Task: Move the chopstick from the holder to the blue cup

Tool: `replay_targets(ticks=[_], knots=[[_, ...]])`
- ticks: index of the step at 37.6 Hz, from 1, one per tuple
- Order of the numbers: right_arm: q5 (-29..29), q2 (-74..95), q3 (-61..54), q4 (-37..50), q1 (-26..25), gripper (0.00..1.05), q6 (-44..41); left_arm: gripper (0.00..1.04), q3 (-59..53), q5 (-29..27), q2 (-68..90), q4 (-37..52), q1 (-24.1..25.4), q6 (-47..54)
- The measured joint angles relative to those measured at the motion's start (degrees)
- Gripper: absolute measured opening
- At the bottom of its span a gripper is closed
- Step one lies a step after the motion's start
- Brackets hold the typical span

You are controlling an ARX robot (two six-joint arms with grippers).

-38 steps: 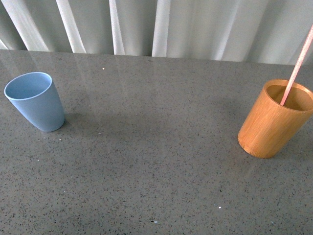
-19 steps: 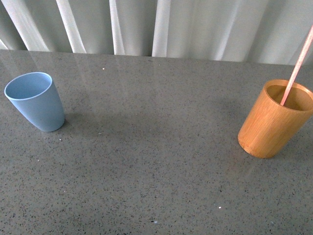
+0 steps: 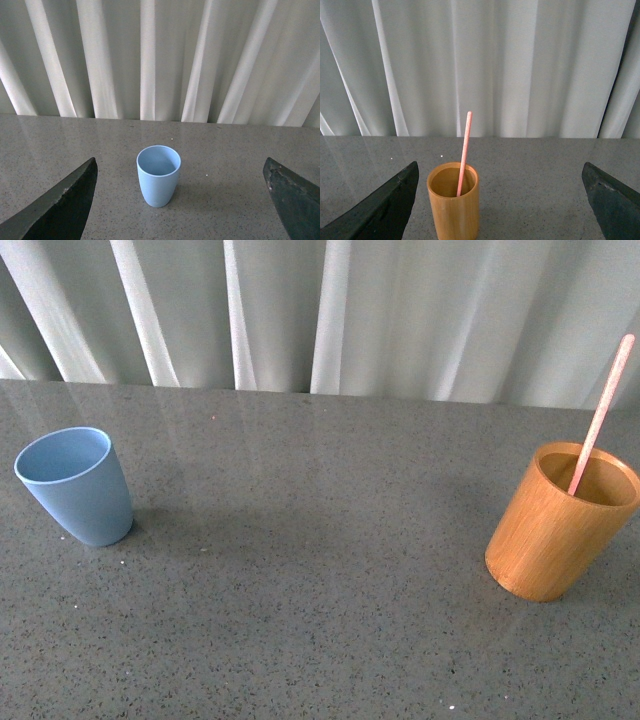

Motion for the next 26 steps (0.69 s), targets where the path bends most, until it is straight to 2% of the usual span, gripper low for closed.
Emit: replay_targets(ticks=[19, 21, 23, 26], knots=[[0.00, 0.00, 0.00, 0.00, 0.00, 0.95, 0.00, 0.98, 0.00, 0.00, 0.00, 0.00, 0.00, 0.00], [-0.02, 0.00, 0.00, 0.00, 0.00, 0.95, 0.00, 0.98, 2.21, -12.07, 3.89, -6.47, -3.65, -3.48], [0.04, 0.00, 0.00, 0.00, 0.00, 0.95, 0.00, 0.98, 4.50, -22.91, 11.15, -10.34, -5.16, -7.52], [-0.09, 0.00, 0.00, 0.00, 0.00, 0.95, 0.00, 0.98, 6.86, -21.94, 19.17, -9.40, -2.29, -11.69]])
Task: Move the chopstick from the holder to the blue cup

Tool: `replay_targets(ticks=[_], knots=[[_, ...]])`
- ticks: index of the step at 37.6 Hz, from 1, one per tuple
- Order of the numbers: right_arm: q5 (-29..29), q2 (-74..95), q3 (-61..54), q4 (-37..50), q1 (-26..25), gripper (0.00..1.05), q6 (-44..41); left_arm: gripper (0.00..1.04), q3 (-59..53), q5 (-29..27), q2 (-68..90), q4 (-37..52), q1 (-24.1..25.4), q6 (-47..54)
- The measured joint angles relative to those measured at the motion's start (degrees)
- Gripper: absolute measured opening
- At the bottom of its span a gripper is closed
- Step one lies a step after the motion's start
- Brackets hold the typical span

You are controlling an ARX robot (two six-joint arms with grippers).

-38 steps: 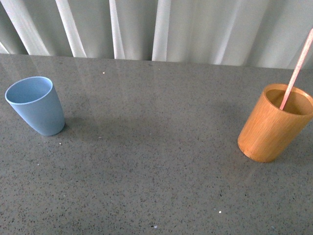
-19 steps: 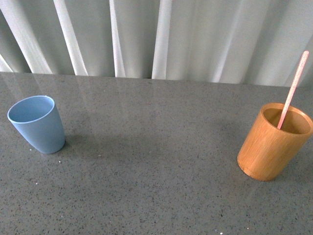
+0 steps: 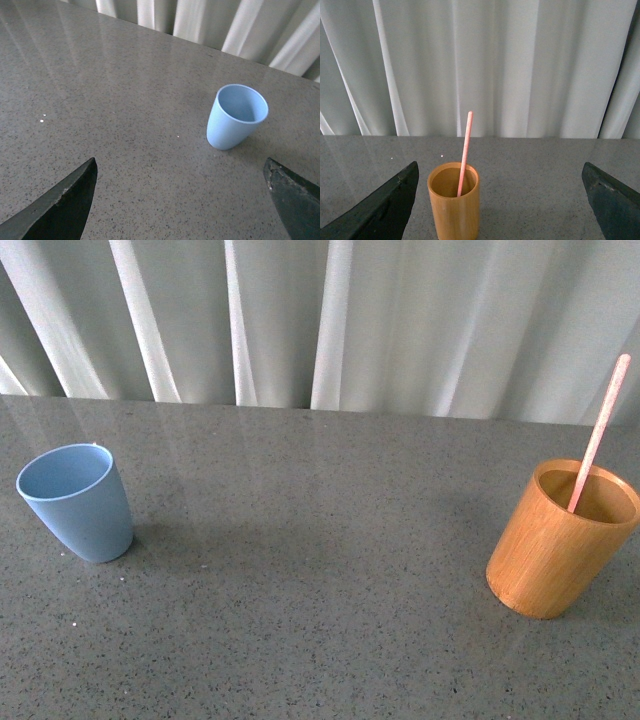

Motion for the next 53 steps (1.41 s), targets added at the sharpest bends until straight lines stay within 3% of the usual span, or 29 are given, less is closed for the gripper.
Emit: replay_targets(ticks=[6, 10, 14, 26, 39, 53], knots=[[0.09, 0.00, 0.00, 0.00, 0.00, 0.95, 0.00, 0.98, 9.42, 6.88, 24.26, 11.30, 5.97, 1.68], [0.09, 0.00, 0.00, 0.00, 0.00, 0.95, 0.00, 0.98, 17.84, 13.38, 41.11, 8.81, 7.56, 5.60], [0.02, 0.00, 0.00, 0.00, 0.00, 0.95, 0.00, 0.98, 25.03, 15.10, 52.41, 5.64, 7.67, 7.54], [0.09, 0.00, 0.00, 0.00, 0.00, 0.95, 0.00, 0.98, 42.95, 14.36, 71.21, -3.52, 4.17, 5.40], [0.09, 0.00, 0.00, 0.00, 0.00, 0.95, 0.00, 0.98, 47.98, 12.26, 78.66, -3.65, 1.29, 3.26], [0.07, -0.02, 0.00, 0.00, 0.00, 0.95, 0.00, 0.98, 52.24, 11.91, 86.01, -1.66, 3.28, 3.85]])
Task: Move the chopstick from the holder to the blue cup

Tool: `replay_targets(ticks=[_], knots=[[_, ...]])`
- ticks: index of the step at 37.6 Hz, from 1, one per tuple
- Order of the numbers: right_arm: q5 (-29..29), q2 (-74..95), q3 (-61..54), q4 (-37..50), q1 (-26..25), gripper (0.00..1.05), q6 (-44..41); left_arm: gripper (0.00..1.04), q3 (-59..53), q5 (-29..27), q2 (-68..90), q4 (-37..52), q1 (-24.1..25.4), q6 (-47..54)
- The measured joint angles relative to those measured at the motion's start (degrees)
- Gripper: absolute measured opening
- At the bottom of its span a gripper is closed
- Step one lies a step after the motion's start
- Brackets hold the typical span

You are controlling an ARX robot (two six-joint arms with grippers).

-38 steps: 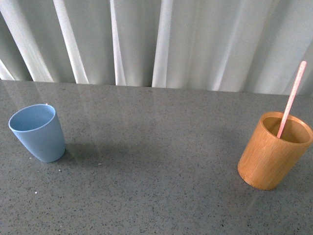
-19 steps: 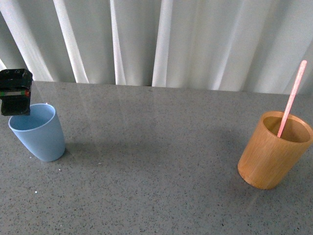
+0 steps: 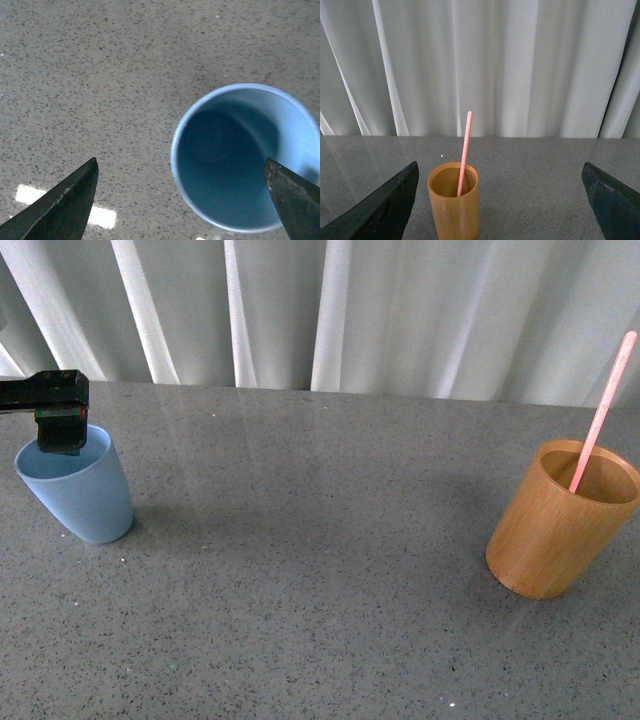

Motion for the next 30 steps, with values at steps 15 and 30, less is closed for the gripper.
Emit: replay_targets(ticks=[15, 30], knots=[[0.00, 0.02, 0.00, 0.00, 0.00, 0.95, 0.00, 0.88, 2.99, 4.09, 4.13, -1.14, -0.22, 0.31], [0.02, 0.02, 0.00, 0.00, 0.00, 0.95, 0.00, 0.23, 4.37, 1.77, 7.30, -5.25, -3.56, 4.74]])
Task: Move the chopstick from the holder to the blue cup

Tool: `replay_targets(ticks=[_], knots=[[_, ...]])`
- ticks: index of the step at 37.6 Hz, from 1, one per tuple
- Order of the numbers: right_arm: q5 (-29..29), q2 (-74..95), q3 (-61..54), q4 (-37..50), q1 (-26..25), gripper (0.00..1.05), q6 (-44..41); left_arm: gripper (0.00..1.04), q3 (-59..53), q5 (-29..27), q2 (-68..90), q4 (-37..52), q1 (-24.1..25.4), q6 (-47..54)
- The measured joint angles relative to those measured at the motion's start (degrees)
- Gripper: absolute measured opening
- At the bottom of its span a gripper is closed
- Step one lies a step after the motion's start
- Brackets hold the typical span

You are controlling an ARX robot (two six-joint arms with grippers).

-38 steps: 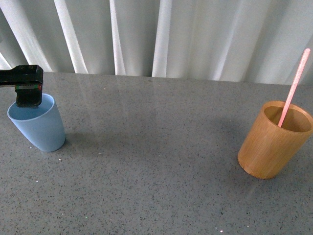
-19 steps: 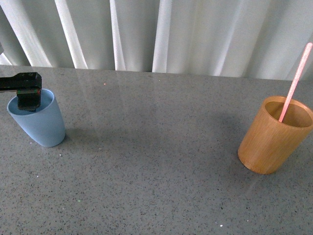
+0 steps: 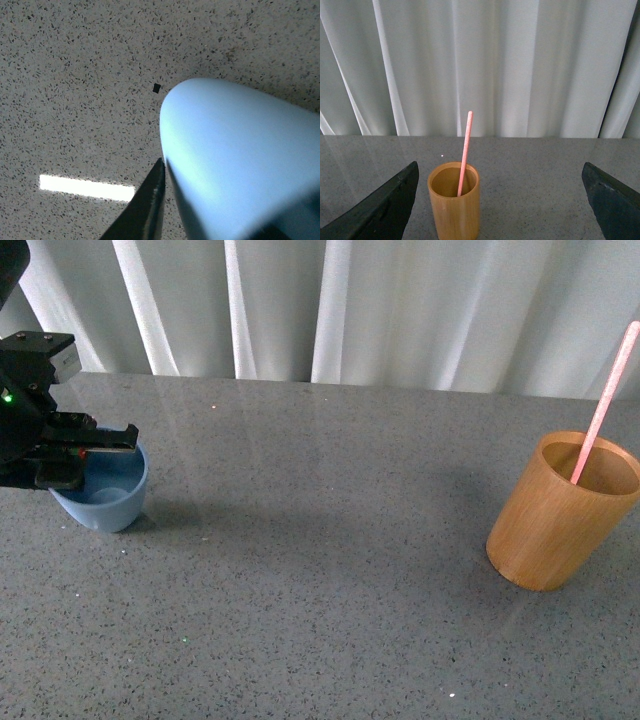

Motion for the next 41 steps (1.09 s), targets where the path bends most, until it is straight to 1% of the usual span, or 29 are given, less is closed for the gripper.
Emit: replay_targets(ticks=[1, 3, 5, 14, 21, 26, 28, 30, 32, 36, 38, 41], knots=[[-0.02, 0.00, 0.00, 0.00, 0.00, 0.95, 0.00, 0.20, 0.26, 0.00, 0.24, -0.26, 0.00, 0.15], [0.00, 0.00, 0.00, 0.00, 0.00, 0.95, 0.00, 0.09, 0.96, -1.03, 0.59, -0.57, -0.11, 0.33], [0.00, 0.00, 0.00, 0.00, 0.00, 0.95, 0.00, 0.03, 1.49, -1.22, 0.68, -0.79, -0.20, 0.33], [0.00, 0.00, 0.00, 0.00, 0.00, 0.95, 0.00, 0.04, 3.41, -1.95, 0.35, -1.51, -0.94, 0.68], [-0.02, -0.02, 0.00, 0.00, 0.00, 0.95, 0.00, 0.04, 3.82, -0.52, -1.60, -3.91, -2.54, 1.92], [-0.02, 0.00, 0.00, 0.00, 0.00, 0.95, 0.00, 0.04, 4.07, 1.62, -4.61, -6.45, -4.79, 3.54], [0.00, 0.00, 0.00, 0.00, 0.00, 0.95, 0.00, 0.04, 4.07, 3.76, -6.36, -8.04, -6.19, 4.98], [-0.02, 0.00, 0.00, 0.00, 0.00, 0.95, 0.00, 0.04, 4.37, 7.65, -8.83, -11.89, -8.74, 7.39], [-0.02, 0.00, 0.00, 0.00, 0.00, 0.95, 0.00, 0.04, 4.55, 10.16, -10.97, -15.41, -11.93, 9.88], [-0.02, 0.00, 0.00, 0.00, 0.00, 0.95, 0.00, 0.04, 6.47, 10.36, -12.15, -19.37, -18.29, 12.37], [0.00, 0.00, 0.00, 0.00, 0.00, 0.95, 0.00, 0.04, 7.91, 9.79, -11.78, -19.39, -21.44, 12.55], [0.00, 0.00, 0.00, 0.00, 0.00, 0.95, 0.00, 0.04, 9.46, 9.51, -10.67, -18.82, -23.47, 12.02]])
